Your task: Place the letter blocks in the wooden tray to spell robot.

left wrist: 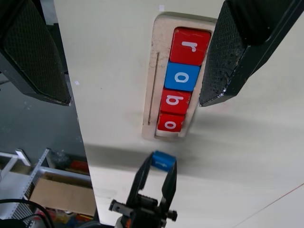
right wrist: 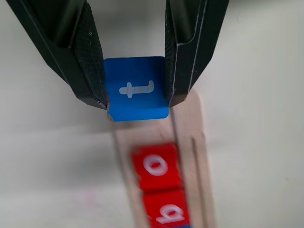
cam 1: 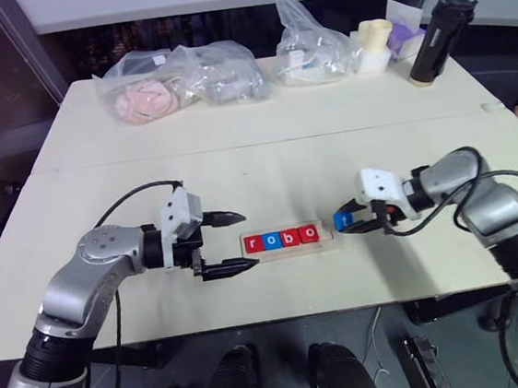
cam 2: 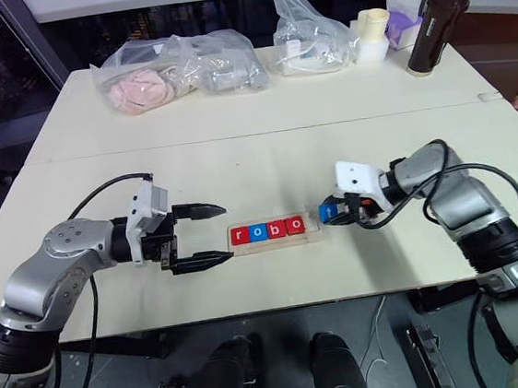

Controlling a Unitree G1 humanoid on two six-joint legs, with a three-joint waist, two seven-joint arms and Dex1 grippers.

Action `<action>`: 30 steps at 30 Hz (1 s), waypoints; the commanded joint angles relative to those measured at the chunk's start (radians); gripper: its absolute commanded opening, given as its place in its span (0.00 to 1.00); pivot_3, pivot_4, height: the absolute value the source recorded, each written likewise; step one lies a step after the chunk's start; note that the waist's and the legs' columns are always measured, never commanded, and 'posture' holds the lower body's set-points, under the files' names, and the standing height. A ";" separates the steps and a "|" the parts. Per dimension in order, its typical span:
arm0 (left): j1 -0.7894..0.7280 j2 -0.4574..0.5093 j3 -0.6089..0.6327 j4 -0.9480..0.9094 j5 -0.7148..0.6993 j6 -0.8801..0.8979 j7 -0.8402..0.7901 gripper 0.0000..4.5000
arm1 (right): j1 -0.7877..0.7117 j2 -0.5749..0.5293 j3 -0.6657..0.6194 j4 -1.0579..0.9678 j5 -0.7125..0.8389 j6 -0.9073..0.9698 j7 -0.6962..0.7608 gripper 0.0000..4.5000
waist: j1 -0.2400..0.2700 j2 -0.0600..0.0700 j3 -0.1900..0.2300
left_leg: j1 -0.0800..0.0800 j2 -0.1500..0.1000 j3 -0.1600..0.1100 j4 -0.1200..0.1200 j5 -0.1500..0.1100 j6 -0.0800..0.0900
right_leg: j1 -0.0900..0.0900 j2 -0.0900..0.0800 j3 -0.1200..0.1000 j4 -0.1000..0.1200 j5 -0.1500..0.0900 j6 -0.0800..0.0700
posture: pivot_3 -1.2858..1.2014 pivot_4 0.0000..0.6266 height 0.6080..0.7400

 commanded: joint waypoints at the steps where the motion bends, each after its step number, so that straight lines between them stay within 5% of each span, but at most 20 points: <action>1: 0.007 0.008 0.033 -0.039 -0.018 -0.001 0.010 1.00 | -0.044 0.014 0.008 0.033 -0.022 -0.030 0.018 0.25 | 0.000 0.000 0.000 | 0.000 0.000 0.000 0.000 0.000 0.000 | 0.000 0.000 0.000 0.000 0.000 0.000 | 0.52 0.24 0.88; 30: 0.032 0.006 0.041 -0.062 -0.026 0.004 0.043 1.00 | -0.090 0.113 0.037 0.091 -0.065 -0.037 0.065 0.25 | -0.001 0.000 0.000 | 0.001 0.000 0.000 0.001 0.000 0.000 | -0.001 0.002 0.000 0.004 0.000 0.000 | 0.52 0.24 0.88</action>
